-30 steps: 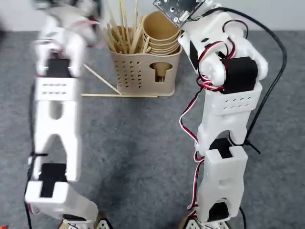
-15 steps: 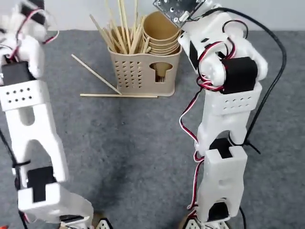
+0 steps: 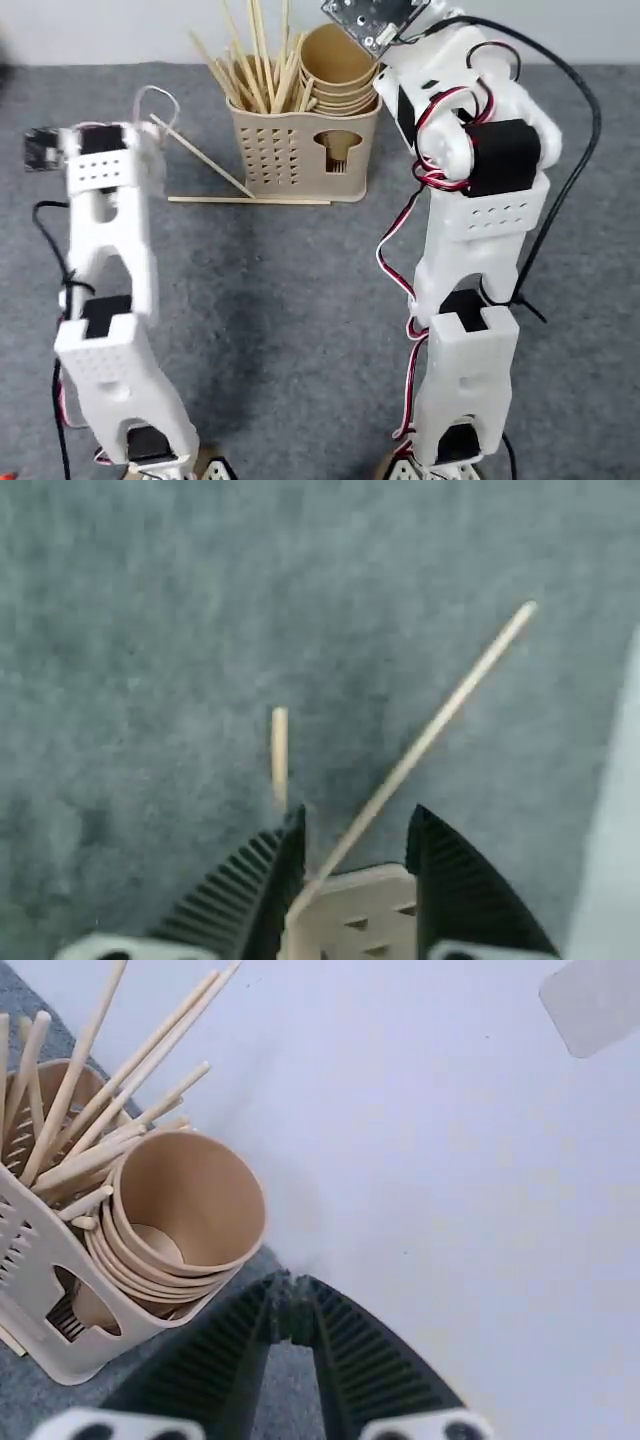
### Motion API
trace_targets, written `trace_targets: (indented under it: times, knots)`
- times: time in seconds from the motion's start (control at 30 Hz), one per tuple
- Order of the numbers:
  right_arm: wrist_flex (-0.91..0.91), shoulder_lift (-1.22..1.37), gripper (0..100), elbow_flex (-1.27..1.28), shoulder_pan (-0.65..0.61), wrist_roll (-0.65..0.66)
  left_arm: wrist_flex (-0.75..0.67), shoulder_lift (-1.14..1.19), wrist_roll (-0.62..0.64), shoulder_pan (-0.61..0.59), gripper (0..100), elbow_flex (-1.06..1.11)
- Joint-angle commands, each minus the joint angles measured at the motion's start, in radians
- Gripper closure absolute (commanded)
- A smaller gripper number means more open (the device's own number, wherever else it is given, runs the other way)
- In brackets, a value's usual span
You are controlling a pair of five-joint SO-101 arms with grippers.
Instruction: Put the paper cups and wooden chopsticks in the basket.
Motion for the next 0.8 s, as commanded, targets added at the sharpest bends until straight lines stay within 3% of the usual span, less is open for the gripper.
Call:
trace_targets:
  times: [0.0, 0.5, 0.77]
  knots:
    - [0.008, -0.071, 99.0, -0.041, 0.008, -0.009, 0.002, 0.031, 0.091, 0.040, 84, -0.048]
    - [0.004, -0.070, 99.0, -0.041, 0.012, -0.009, -0.146, 0.222, 0.095, 0.117, 84, -0.053]
    - [0.001, -0.036, 99.0, -0.041, 0.012, -0.009, -0.181, 0.299, 0.094, 0.112, 84, -0.205]
